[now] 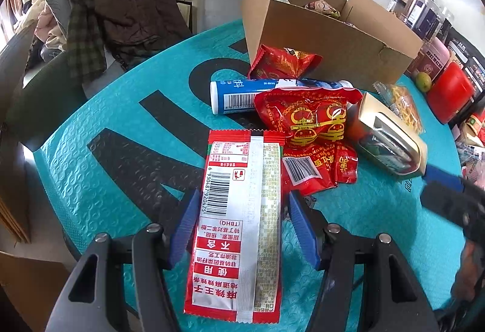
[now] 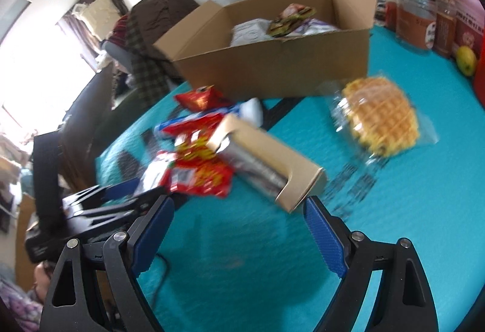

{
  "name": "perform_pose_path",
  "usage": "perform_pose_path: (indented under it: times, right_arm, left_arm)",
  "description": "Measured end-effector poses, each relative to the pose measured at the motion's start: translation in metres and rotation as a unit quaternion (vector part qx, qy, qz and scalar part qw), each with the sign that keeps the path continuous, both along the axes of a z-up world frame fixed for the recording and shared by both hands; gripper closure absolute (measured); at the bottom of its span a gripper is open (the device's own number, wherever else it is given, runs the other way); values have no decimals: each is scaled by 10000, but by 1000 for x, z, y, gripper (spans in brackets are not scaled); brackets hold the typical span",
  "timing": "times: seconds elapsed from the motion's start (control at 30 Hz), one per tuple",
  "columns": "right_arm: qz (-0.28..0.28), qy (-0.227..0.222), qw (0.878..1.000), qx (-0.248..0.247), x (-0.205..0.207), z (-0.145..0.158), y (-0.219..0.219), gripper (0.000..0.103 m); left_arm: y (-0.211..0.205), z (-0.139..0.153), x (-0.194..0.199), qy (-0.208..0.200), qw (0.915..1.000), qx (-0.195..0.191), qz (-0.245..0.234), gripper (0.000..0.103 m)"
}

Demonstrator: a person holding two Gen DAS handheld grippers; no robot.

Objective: Organize snacks
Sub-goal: 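Grasp the white-red strip packet with the left tool, then grasp the gold windowed box with the right tool while the left tool holds the strip packet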

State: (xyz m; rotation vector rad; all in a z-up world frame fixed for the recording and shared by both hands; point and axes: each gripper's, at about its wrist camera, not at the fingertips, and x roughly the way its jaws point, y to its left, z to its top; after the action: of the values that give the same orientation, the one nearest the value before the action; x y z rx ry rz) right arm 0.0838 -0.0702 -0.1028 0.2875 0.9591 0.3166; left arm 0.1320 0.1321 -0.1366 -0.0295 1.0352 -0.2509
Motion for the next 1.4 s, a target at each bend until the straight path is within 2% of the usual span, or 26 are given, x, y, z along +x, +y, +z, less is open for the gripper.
perform_pose_path:
  times: [0.1,0.23,0.33,0.53,0.57,0.7,0.9,1.17,1.4]
  right_arm:
    - [101,-24,9999,28,-7,-1,7,14]
    - [-240,-85,9988,-428,-7,-3,-1,14]
    - [-314,-211,9958,-834,-1,-3,-8,14]
    - [135,-320,9923,-1191,19,-12,-5,14]
    - [193,-325,9920,-1204,23,-13,-3,15]
    - [312,-319,9909,-1271,31,-18,2,39]
    - [368,-243,9905,-1306,20,-22,3,63]
    - [97,-120,9916,-1285,-18,-21,-4,65]
    - [-183,-44,9885,-1497,-59,-19,-11,65]
  left_arm:
    - [1,0,0,-29,10000,-8,-12,43]
    - [-4,-1,-3,-133,9997,160,-101,43]
    - [-7,-2,-4,-244,9991,327,-118,52]
    - [-5,0,-7,-226,9992,298,-117,55]
    - [-5,0,-8,-224,9993,290,-120,55]
    - [-4,2,-13,-190,9994,250,-109,55]
    - [-4,5,-21,-158,9996,174,-149,55]
    - [-16,9,-42,-202,9987,80,-457,55]
    - [-41,13,-59,-282,9948,51,-976,55]
